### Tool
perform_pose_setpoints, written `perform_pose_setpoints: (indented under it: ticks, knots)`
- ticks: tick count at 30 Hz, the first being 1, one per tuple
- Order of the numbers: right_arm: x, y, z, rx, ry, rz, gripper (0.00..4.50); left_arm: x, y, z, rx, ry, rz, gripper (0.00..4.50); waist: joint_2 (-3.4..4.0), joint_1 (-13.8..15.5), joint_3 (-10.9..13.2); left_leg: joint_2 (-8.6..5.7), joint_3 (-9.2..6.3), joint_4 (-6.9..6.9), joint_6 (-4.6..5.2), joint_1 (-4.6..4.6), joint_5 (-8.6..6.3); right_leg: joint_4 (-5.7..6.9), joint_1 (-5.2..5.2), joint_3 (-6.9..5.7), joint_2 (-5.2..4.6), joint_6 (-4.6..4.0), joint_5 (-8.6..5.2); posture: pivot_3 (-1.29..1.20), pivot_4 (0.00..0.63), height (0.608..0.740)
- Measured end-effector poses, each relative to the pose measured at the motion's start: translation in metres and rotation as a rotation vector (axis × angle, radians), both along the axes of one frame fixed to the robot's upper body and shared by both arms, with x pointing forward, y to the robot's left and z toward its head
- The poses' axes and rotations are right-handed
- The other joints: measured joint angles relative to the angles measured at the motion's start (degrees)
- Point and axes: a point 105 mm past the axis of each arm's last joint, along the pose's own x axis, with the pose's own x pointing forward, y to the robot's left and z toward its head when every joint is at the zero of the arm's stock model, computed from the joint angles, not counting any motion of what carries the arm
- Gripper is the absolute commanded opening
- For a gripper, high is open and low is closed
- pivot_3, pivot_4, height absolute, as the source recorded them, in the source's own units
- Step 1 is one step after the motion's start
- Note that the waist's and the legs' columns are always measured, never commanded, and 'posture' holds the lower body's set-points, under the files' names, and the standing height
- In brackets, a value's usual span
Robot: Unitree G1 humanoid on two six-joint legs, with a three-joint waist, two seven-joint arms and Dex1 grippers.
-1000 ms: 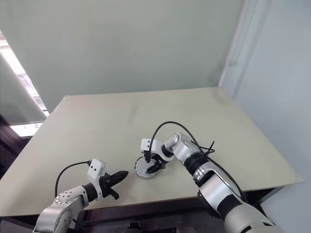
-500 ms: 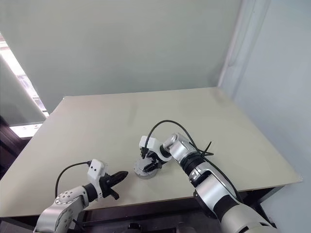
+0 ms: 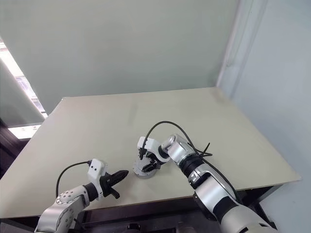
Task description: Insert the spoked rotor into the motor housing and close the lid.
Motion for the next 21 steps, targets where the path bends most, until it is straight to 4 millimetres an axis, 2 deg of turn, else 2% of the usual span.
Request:
perform_pose_setpoints:
  ticks: [10, 21]
  knots:
    - [-0.0043, 0.0036, -0.0017, 0.021, -0.042, -0.027, 3.25, 0.0003, -0.0002, 0.0004, -0.002, -0.005, 0.001, 0.0, 0.05, -0.6, 0.0, -0.02, -0.06, -0.03, -0.01, 0.02, 0.0, 0.01, -0.03, -0.02, 0.0, 0.0, 0.0, 0.0, 0.0, 0.74]
    - [-0.006, 0.0011, -0.0007, -0.017, -0.063, 0.016, 3.25, 0.0018, -0.0001, -0.0001, -0.002, -0.004, 0.001, 0.0, 0.07, -0.7, 0.0, -0.1, -0.13, -0.03, -0.02, 0.0, 0.0, -0.08, -0.03, -0.02, -0.05, 0.0, 0.0, 0.0, 0.0, 0.74]
